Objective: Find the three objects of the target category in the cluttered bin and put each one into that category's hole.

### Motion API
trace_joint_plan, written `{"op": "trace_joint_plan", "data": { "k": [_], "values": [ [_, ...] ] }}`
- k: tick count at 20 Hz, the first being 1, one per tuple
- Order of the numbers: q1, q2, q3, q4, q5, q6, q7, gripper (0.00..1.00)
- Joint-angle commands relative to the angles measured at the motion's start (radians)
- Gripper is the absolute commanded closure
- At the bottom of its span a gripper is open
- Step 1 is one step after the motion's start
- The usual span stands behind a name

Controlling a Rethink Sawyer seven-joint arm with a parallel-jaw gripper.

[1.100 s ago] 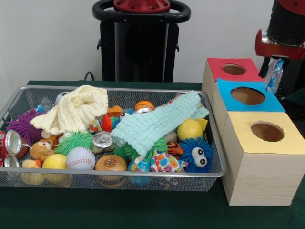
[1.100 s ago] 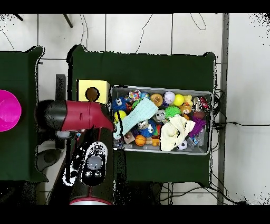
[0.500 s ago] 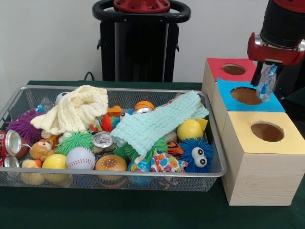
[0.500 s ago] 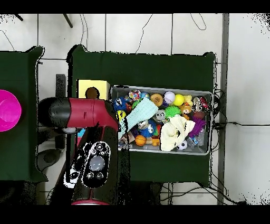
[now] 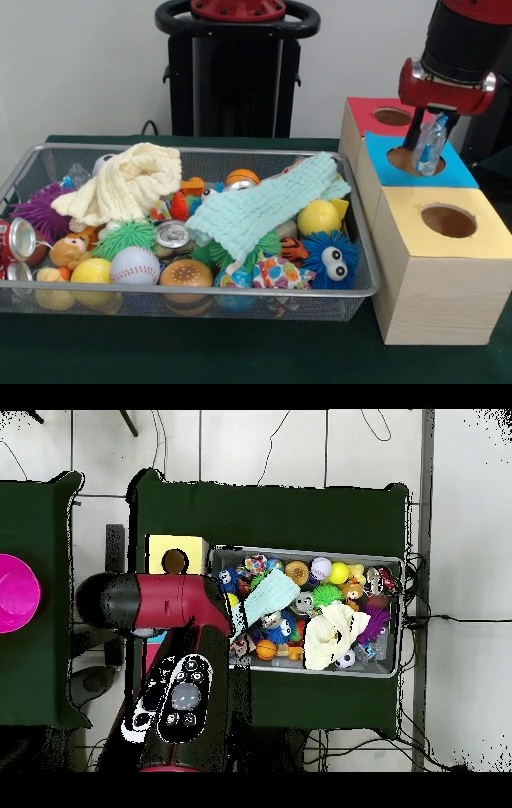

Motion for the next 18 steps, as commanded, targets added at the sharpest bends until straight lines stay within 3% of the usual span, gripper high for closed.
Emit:
{"op": "trace_joint_plan", "data": {
  "k": [1, 18],
  "values": [
    [-0.028, 0.028, 0.042, 0.132, -0.003, -0.023, 0.164, 1.00],
    [-0.034, 0.020, 0.078, 0.171, 0.034, -0.005, 0.161, 1.00]
  ]
}}
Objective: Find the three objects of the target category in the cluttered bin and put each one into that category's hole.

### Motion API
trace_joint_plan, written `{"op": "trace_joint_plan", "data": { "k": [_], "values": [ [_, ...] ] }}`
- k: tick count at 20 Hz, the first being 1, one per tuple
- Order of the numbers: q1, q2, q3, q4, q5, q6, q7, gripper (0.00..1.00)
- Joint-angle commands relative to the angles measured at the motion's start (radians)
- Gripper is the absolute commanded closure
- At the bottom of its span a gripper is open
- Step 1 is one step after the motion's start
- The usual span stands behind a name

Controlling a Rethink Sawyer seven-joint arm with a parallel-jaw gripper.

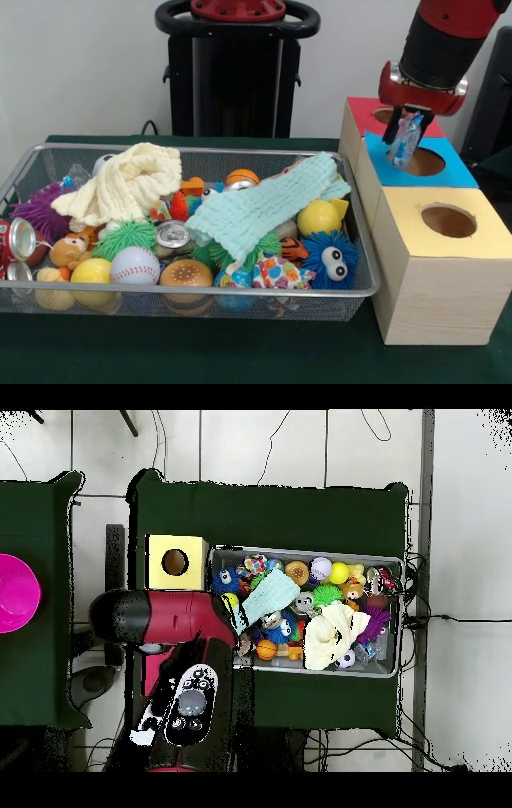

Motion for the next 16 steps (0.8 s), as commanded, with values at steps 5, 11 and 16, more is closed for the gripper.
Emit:
{"op": "trace_joint_plan", "data": {
  "k": [5, 11, 16],
  "values": [
    [-0.039, 0.007, 0.099, 0.087, 0.052, -0.021, 0.150, 1.00],
    [-0.034, -0.001, 0.124, 0.084, 0.085, -0.008, 0.155, 1.00],
    [-0.029, -0.009, 0.136, 0.087, 0.099, -0.018, 0.160, 1.00]
  ]
}}
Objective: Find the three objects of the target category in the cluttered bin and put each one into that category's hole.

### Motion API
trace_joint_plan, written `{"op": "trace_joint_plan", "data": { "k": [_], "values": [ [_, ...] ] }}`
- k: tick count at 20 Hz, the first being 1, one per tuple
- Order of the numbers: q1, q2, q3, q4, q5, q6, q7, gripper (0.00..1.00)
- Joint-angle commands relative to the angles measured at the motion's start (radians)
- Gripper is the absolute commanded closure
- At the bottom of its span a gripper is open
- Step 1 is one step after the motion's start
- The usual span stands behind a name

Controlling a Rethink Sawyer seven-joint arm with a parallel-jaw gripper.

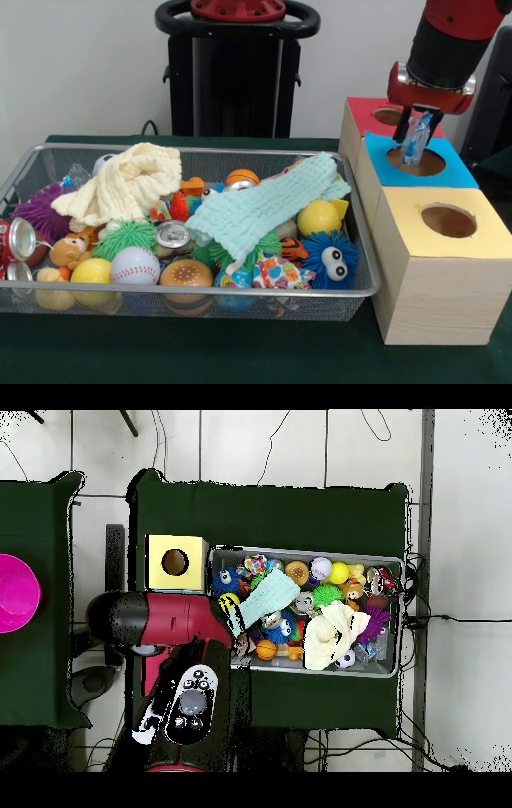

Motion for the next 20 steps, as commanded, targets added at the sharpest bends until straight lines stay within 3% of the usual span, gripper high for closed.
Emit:
{"op": "trace_joint_plan", "data": {
  "k": [1, 13, 20],
  "values": [
    [-0.023, -0.008, 0.108, 0.073, 0.061, -0.021, 0.161, 1.00],
    [-0.014, -0.002, 0.058, 0.068, 0.021, 0.050, 0.170, 1.00],
    [-0.018, 0.010, 0.065, 0.071, 0.025, 0.033, 0.170, 1.00]
  ]
}}
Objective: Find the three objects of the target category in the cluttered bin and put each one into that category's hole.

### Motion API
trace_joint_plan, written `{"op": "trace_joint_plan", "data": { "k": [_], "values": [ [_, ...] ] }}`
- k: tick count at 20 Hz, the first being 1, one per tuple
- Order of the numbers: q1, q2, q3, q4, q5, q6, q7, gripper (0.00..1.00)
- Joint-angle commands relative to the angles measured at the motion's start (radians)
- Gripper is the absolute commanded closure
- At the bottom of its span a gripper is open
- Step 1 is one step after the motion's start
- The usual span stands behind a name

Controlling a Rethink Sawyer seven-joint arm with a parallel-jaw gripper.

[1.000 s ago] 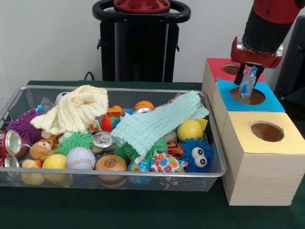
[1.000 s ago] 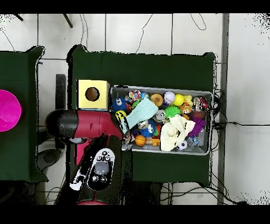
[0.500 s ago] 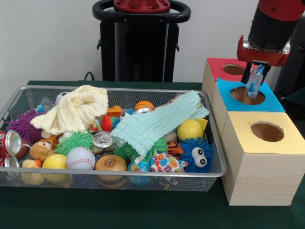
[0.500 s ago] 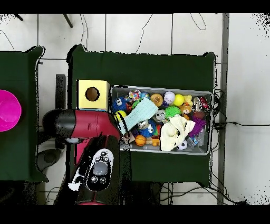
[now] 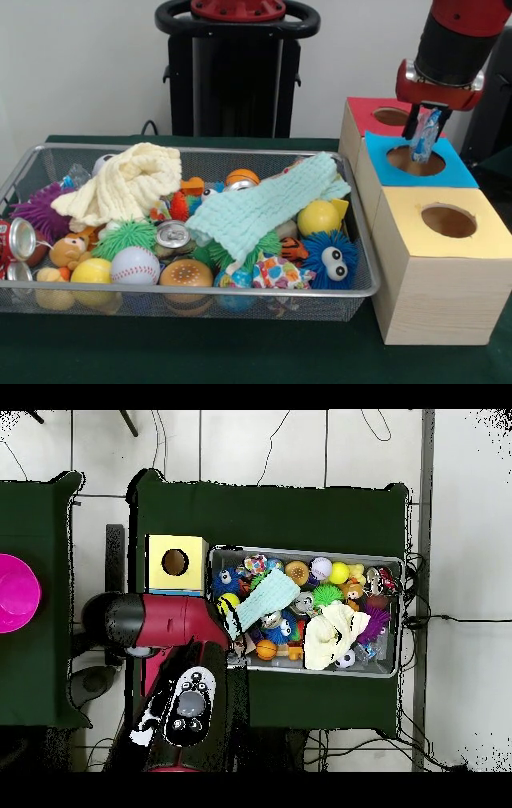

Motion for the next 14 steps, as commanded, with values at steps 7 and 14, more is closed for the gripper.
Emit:
{"op": "trace_joint_plan", "data": {
  "k": [7, 14],
  "values": [
    [-0.017, 0.011, 0.046, 0.070, 0.011, 0.031, 0.174, 1.00],
    [-0.016, 0.005, 0.039, 0.078, 0.007, 0.042, 0.176, 1.00]
  ]
}}
